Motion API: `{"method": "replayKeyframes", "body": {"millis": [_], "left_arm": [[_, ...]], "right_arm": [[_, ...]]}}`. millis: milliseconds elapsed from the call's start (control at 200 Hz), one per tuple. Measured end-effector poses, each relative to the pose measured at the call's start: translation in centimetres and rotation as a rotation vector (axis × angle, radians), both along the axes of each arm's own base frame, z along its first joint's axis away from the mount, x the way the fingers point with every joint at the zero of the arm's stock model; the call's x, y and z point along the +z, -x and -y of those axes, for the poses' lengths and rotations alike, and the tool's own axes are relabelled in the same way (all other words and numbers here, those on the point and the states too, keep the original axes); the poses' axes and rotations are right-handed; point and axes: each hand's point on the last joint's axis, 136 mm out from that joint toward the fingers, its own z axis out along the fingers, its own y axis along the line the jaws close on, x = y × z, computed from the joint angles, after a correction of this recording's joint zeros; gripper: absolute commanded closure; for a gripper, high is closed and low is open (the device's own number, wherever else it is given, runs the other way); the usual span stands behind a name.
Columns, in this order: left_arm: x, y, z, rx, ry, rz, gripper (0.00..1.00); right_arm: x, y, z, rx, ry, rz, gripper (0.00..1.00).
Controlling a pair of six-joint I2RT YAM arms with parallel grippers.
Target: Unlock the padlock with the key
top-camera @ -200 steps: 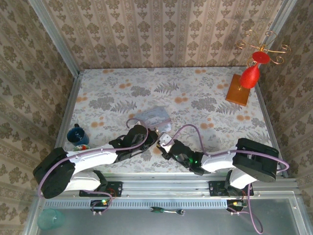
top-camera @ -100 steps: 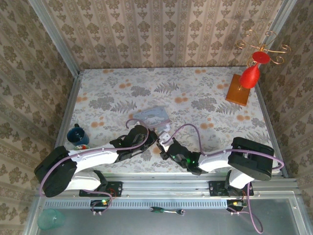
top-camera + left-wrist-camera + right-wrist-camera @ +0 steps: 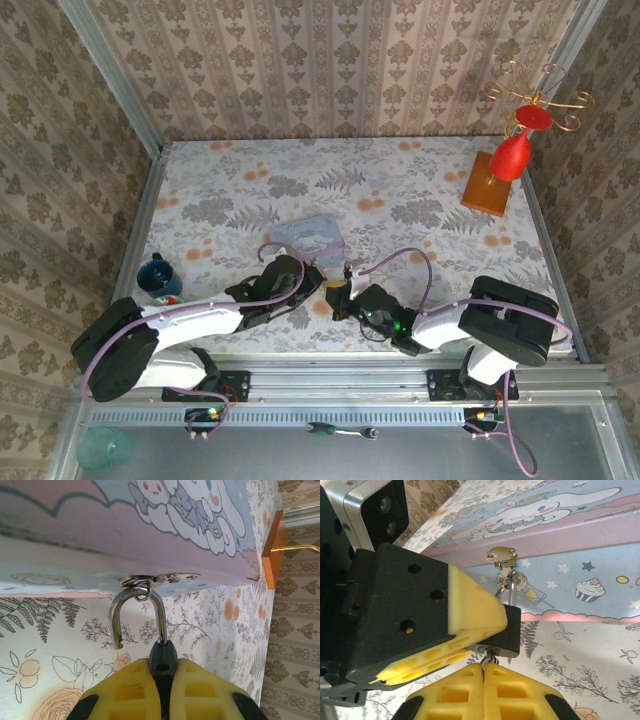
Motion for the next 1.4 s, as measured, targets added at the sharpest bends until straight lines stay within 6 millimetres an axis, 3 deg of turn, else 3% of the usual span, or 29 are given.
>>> {"method": "replayKeyframes", "body": {"millis": [150, 360, 555, 745, 880, 1050, 1175, 1400], "left_arm": [[-0.2, 0.1, -0.1, -0.004, -0.011, -0.002, 1.0], [-1.7, 1.1, -1.1, -0.039, -0.077, -0.004, 1.0], [-3.3, 1.7, -2.5, -0.092, -0.21, 0.022, 1.0], [-4.2, 1.6, -2.6, -0.143, -0.308, 0.05, 0.97], [-5.1, 1.4, -2.4, -0.172, -0.355, 0.051, 0.77], [-5.5, 1.5, -2.6, -0.198, -0.393, 0.059, 0.64], [-4.2, 1.4, -3.1, -0.207, -0.412, 0.107, 0.55], [1.6, 0.5, -7.0, -0.16, -0.449, 0.277, 0.39]], "right_arm": [[-0.2, 0.1, 0.0, 0.015, -0.008, -0.032, 0.73], [0.0, -0.1, 2.1, -0.005, 0.088, -0.045, 0.52], [1.8, -1.2, 5.1, -0.073, 0.102, -0.042, 0.5], [1.4, -1.3, 6.0, -0.089, 0.112, -0.081, 0.49], [0.1, -0.8, 5.6, -0.061, 0.115, -0.136, 0.49], [-2.1, -0.2, 5.0, -0.038, 0.116, -0.22, 0.49], [-3.1, 0.1, 4.2, -0.019, 0.085, -0.281, 0.49], [-4.3, -0.2, 2.3, 0.0, 0.033, -0.355, 0.5]]}}
